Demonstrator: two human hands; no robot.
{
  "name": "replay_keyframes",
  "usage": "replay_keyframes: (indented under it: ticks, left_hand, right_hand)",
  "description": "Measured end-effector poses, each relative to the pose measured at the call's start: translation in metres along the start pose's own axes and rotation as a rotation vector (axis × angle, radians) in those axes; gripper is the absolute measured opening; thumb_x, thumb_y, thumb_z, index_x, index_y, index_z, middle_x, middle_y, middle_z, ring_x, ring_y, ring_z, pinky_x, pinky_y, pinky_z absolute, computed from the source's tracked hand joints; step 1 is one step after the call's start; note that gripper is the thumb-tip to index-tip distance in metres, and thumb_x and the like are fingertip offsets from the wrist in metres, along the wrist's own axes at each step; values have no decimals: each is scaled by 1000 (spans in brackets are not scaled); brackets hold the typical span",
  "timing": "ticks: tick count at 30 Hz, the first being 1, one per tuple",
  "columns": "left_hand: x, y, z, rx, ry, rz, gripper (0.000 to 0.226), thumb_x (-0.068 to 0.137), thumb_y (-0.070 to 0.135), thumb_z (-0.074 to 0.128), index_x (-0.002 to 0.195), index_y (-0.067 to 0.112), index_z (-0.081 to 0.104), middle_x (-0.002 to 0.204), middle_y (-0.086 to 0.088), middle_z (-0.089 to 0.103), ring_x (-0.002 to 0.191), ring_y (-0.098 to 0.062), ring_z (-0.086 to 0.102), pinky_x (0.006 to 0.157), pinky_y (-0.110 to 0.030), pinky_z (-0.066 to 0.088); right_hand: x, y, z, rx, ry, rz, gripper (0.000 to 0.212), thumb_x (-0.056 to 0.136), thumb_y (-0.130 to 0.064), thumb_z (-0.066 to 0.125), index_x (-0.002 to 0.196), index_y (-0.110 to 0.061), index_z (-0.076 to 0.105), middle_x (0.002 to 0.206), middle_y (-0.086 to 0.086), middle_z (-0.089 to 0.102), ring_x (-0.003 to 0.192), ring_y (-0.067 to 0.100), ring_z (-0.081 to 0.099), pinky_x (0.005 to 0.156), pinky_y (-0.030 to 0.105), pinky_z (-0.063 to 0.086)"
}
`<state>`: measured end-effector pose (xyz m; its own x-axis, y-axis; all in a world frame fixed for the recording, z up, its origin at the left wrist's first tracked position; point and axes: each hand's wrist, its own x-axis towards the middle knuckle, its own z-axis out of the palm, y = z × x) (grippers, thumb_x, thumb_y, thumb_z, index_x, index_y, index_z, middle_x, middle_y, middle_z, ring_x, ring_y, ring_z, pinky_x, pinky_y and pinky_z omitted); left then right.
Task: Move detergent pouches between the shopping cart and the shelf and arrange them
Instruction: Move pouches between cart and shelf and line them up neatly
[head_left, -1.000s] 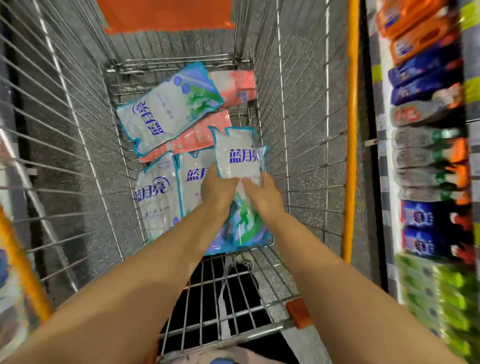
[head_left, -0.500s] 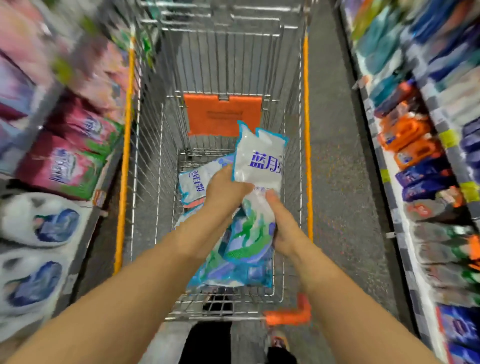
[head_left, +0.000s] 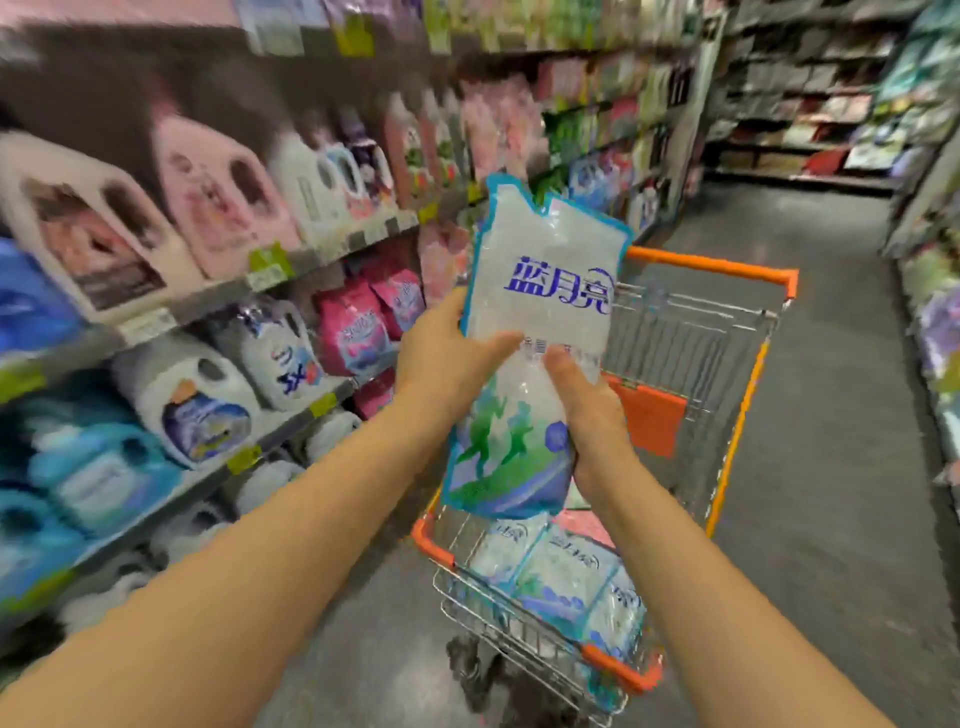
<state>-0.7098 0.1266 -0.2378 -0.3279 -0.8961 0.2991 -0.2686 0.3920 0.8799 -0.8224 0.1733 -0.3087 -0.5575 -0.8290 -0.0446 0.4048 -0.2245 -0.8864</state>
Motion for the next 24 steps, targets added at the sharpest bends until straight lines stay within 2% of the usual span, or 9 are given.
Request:
replay_keyframes:
  ticks: [3, 5, 7, 9, 13, 14, 17, 21, 24]
  left_hand:
    - [-5, 13, -67, -66, 157, 30, 30, 65, 32, 69, 94, 28, 62, 95, -1, 71, 79, -13, 65, 79, -35, 55]
    - [-10, 19, -116, -93, 238, 53, 31, 65, 36, 65, 94, 27, 62, 95, 0, 71, 86, -18, 67, 82, -42, 54]
    - [-13, 22, -168, -113, 292, 82, 26, 67, 36, 66, 92, 30, 60, 95, -1, 71, 88, -20, 68, 83, -45, 54]
    - [-15, 21, -220, -100, 322, 111, 30, 71, 30, 72, 97, 30, 58, 99, -1, 70, 90, -20, 67, 86, -44, 53]
    - [-15, 15, -328, -49, 347, 142, 41, 78, 16, 72, 113, 26, 54, 102, 3, 68, 89, -13, 65, 85, -34, 54]
    - [-15, 13, -354, -33, 360, 154, 42, 78, 16, 72, 113, 27, 53, 103, 4, 68, 89, -12, 65, 83, -31, 54]
    - [-10, 9, -427, 27, 408, 168, 45, 75, 16, 75, 112, 27, 53, 105, 5, 67, 93, -11, 65, 85, -32, 53]
    - [10, -2, -509, 59, 490, 176, 46, 75, 10, 75, 113, 23, 52, 108, -3, 67, 97, -19, 65, 91, -42, 52]
    - [38, -6, -562, 62, 542, 201, 44, 77, 4, 71, 112, 20, 50, 110, -7, 65, 99, -23, 64, 92, -42, 51]
  right_hand:
    - [-18, -19, 73, -12, -122, -104, 48, 68, -28, 71, 111, -9, 65, 107, 19, 69, 97, 35, 66, 88, 48, 53]
    - [-28, -26, 123, -10, -168, -141, 48, 67, -26, 74, 110, -8, 65, 105, 16, 70, 95, 32, 67, 86, 45, 54]
    - [-37, -27, 175, 0, -228, -182, 44, 73, -20, 78, 112, -7, 65, 98, 8, 71, 86, 22, 69, 78, 34, 56]
    - [-47, -26, 228, 11, -280, -202, 50, 73, -20, 79, 117, -4, 62, 98, 6, 71, 82, 18, 69, 73, 30, 58]
    - [-67, -14, 339, 34, -357, -277, 80, 52, -44, 85, 120, -10, 60, 104, 6, 71, 94, 23, 68, 82, 39, 56]
    - [-71, -10, 366, 47, -387, -284, 74, 55, -39, 85, 118, -10, 60, 103, 5, 71, 93, 21, 68, 82, 37, 55]
    - [-81, 2, 440, 61, -465, -296, 32, 74, -19, 78, 101, -16, 60, 90, -3, 68, 81, 12, 66, 72, 22, 55]
    - [-80, 14, 529, 52, -554, -335, 45, 71, -23, 79, 108, -5, 60, 81, -4, 66, 68, 7, 62, 59, 17, 52]
    - [-66, 16, 596, 26, -646, -403, 60, 62, -37, 81, 110, -8, 62, 88, -1, 70, 79, 14, 68, 70, 28, 55]
